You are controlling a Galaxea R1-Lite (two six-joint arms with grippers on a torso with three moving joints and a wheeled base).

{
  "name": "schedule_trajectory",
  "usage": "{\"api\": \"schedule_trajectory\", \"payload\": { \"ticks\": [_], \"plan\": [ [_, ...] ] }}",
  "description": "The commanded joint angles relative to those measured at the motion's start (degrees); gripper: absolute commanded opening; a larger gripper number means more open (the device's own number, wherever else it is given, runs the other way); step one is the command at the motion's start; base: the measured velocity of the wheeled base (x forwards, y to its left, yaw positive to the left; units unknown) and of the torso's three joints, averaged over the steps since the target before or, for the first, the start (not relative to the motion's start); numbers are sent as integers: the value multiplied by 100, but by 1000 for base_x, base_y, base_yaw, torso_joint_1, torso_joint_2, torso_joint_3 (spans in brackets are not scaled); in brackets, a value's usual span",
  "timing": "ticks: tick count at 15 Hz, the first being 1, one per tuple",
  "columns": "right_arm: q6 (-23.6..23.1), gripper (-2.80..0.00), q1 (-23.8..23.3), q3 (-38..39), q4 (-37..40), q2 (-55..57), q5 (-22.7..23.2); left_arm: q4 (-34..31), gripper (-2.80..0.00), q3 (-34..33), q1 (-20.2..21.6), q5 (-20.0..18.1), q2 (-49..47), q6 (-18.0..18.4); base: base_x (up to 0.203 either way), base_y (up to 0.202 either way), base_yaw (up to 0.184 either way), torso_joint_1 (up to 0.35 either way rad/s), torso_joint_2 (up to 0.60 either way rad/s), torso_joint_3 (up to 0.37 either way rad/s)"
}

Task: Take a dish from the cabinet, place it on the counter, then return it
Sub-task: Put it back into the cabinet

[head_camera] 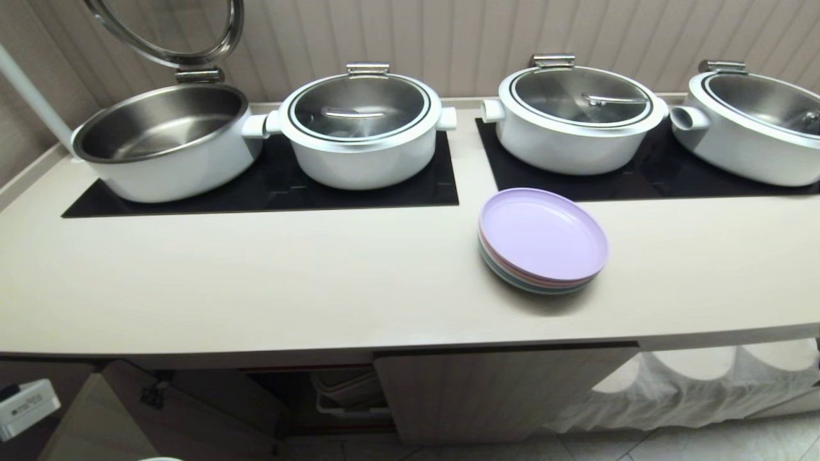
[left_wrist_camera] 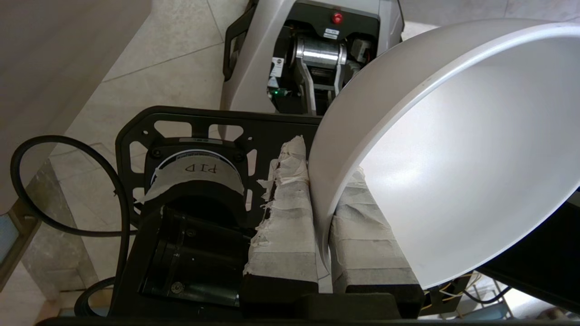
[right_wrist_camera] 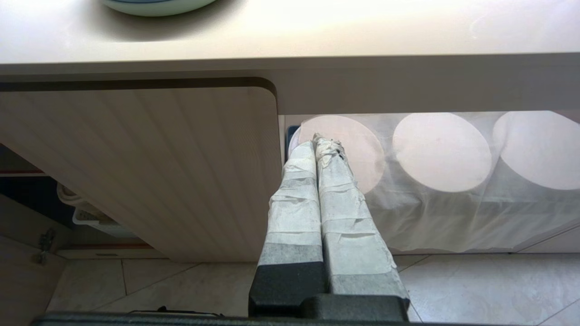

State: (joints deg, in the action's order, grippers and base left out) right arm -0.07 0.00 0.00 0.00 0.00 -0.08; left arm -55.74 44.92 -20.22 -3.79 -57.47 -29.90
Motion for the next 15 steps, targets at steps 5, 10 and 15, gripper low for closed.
{"api": "schedule_trajectory", "payload": {
  "ticks": [5,10,15],
  "plan": [
    [-1,-280,0,0,0,0,-1,-8,-280,-11,-137,-8,-151,-16,0,0,0,0,0,0],
    [-1,-280,0,0,0,0,-1,-8,-280,-27,-263,-8,-177,-34,0,0,0,0,0,0],
    [-1,-280,0,0,0,0,-1,-34,-280,-54,-263,-9,-168,-43,0,0,0,0,0,0]
  ]
}}
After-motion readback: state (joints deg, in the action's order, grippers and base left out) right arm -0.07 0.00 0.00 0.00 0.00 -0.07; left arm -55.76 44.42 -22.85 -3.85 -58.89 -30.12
